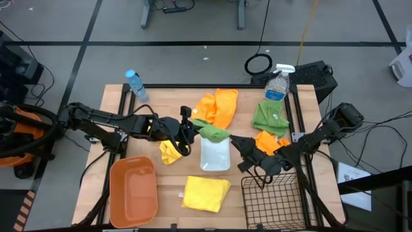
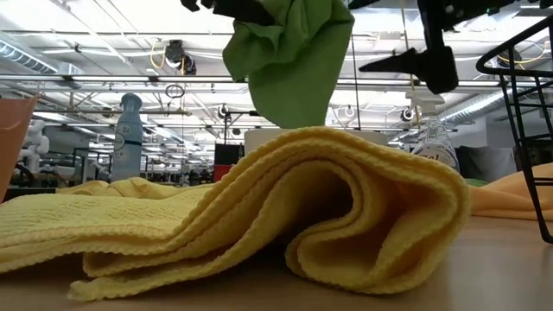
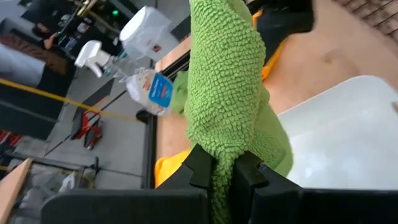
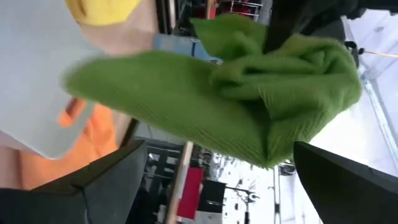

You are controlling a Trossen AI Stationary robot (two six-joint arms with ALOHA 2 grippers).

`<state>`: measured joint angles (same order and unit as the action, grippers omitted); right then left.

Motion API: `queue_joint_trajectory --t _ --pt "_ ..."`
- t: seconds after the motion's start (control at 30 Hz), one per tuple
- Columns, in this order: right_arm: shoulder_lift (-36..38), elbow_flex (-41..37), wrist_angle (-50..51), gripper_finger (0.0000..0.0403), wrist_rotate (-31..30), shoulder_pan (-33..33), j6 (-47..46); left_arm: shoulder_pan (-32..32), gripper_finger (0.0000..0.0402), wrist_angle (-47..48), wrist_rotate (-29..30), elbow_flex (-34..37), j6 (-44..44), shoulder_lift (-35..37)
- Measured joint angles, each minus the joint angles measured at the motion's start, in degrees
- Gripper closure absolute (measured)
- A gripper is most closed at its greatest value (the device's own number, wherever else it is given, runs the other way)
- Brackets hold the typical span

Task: Sort microfiber towel by color & place in baskets
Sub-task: Put the left green microfiber towel into the white bin

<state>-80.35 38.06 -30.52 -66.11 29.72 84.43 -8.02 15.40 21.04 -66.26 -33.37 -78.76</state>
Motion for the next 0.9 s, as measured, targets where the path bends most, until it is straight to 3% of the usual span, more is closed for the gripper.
queue_joint_trajectory --t 0.13,0.3,0.6,0.9 --pt "0.01 0.00 -2.96 0.0009 0.80 -1.70 1.68 0.05 0.0379 -0.11 -1.49 0.00 0.87 0.00" --pt "-0.92 0.00 -8.76 0.0009 7.37 -2.01 0.99 0.35 0.0379 -0.83 -1.70 0.00 2.98 0.00" --pt "-5.91 0.00 -24.52 0.0009 7.65 -1.97 14.82 0.42 0.0379 -1.35 -4.33 0.00 3.05 0.00" --pt "-6.46 0.00 -30.22 0.0009 8.00 -2.03 11.31 0.45 0.0379 -1.86 -4.76 -0.03 3.02 -0.86"
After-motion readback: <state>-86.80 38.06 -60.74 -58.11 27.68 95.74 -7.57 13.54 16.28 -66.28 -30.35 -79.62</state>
